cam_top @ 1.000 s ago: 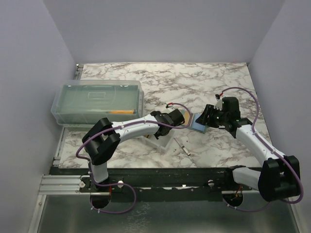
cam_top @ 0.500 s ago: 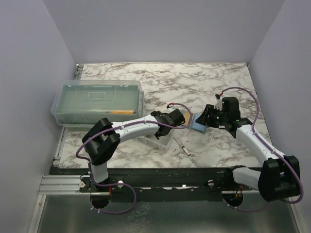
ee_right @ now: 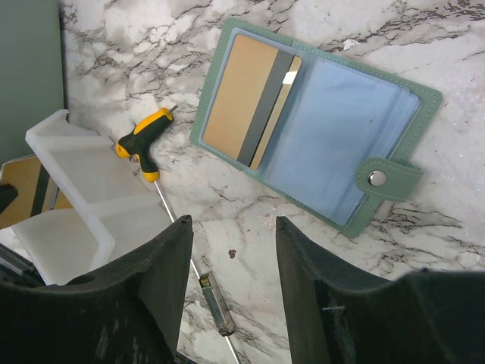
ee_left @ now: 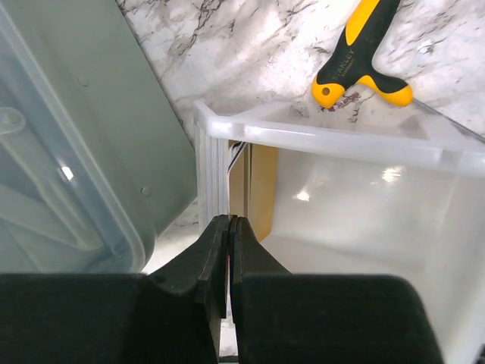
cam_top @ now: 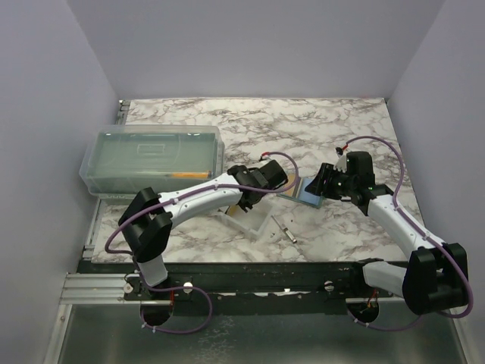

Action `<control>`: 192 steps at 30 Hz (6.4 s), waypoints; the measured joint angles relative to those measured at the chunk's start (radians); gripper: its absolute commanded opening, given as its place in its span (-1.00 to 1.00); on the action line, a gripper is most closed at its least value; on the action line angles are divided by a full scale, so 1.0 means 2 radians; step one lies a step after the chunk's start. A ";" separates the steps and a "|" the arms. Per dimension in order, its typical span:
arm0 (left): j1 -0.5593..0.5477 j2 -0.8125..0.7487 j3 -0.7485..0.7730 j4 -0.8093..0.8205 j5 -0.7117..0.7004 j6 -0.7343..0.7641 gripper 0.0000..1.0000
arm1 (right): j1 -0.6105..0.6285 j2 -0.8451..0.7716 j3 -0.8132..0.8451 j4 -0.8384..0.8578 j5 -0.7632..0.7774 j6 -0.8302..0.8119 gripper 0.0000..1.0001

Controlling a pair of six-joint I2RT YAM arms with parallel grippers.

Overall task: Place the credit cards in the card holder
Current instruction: Pick up the credit card from the storage box, then insert the credit card into the card holder.

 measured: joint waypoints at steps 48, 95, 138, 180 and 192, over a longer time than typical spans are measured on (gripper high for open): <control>0.282 -0.161 -0.066 0.105 0.535 -0.059 -1.00 | 0.152 0.058 0.019 0.234 -0.179 0.190 -0.04; 0.317 -0.204 -0.099 0.182 0.669 -0.157 -1.00 | 0.210 0.172 -0.030 0.557 -0.228 0.370 -0.37; 0.318 -0.233 -0.134 0.158 0.568 -0.128 -1.00 | 0.257 0.165 0.064 0.223 -0.092 0.200 -0.99; 0.125 0.152 0.152 0.243 0.516 -0.148 -1.00 | -0.055 0.125 0.015 -0.011 0.024 0.031 -0.55; 0.132 0.259 0.200 0.238 0.560 -0.132 -1.00 | -0.069 0.151 0.000 0.018 0.006 0.017 -0.59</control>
